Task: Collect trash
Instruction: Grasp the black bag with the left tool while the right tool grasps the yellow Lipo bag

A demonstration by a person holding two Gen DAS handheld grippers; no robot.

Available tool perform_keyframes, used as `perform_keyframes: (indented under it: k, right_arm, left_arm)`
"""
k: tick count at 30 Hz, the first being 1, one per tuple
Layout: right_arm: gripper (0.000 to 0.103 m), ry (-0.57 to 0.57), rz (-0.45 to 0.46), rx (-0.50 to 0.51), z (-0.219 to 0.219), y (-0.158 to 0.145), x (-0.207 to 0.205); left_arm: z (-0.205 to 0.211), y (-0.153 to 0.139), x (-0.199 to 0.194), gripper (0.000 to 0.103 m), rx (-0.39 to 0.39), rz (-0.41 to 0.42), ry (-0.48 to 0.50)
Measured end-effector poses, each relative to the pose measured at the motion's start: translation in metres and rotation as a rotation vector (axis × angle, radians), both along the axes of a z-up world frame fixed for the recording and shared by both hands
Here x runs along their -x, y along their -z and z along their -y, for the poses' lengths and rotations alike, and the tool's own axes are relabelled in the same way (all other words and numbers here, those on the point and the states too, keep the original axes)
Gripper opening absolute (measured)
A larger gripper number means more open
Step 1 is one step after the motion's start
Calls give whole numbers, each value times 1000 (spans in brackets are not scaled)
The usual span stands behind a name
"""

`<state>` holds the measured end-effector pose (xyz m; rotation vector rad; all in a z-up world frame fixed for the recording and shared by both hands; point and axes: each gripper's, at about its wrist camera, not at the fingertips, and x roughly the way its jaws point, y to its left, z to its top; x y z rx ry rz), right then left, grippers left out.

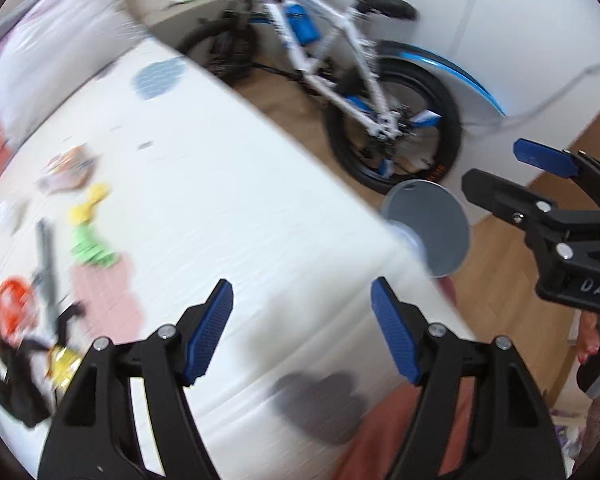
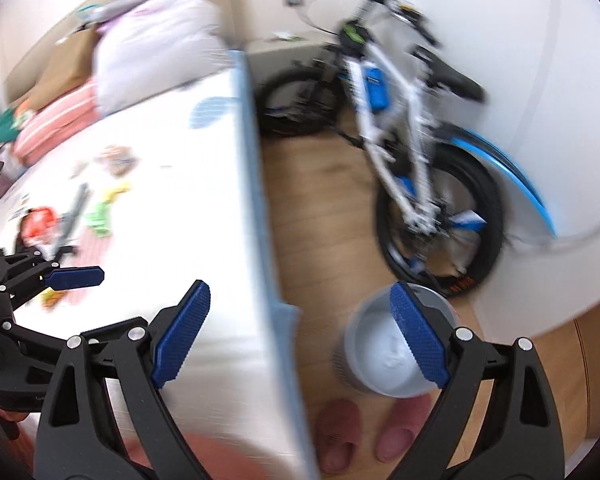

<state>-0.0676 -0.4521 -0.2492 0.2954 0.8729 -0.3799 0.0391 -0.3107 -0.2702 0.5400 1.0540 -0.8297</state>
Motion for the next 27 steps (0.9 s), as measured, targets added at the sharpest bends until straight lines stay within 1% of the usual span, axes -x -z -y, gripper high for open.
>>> perform_keyframes:
  k: [4,8,13,16,19,21,24,27]
  right_arm:
    - [88,-121,26,-12,-64,-15,-39]
    - [88,-254,32,-16,-132,-26,-76]
    - [88,-413,22,-18,-210,-26,-118]
    - [88,-488,12,-20,-249,-22,-136]
    - [88,-538,-8,-28,-273,-12,-154]
    - [88,-563,-28,-25,-287,-2,-166]
    - [88,-590,-62,-22,-301,16,-182]
    - [88,-605,-100,-8,-311,35,-197]
  left_arm:
    - [-80,-22,-29,71,14,36,-152]
    - [-153,-38,-55,71,19,60,-290]
    - [-234,-41,-80,71,9,79,-435]
    - [-271,-34,-91,71,7,66,-511]
    - [-302,-26,-103,71,11,51,-587]
    - [-322,-20,-111,71,27,38,-637]
    - [-340,-11,-126,71,57,14,-689]
    - [-350,2,-141,71,69,-2,-721]
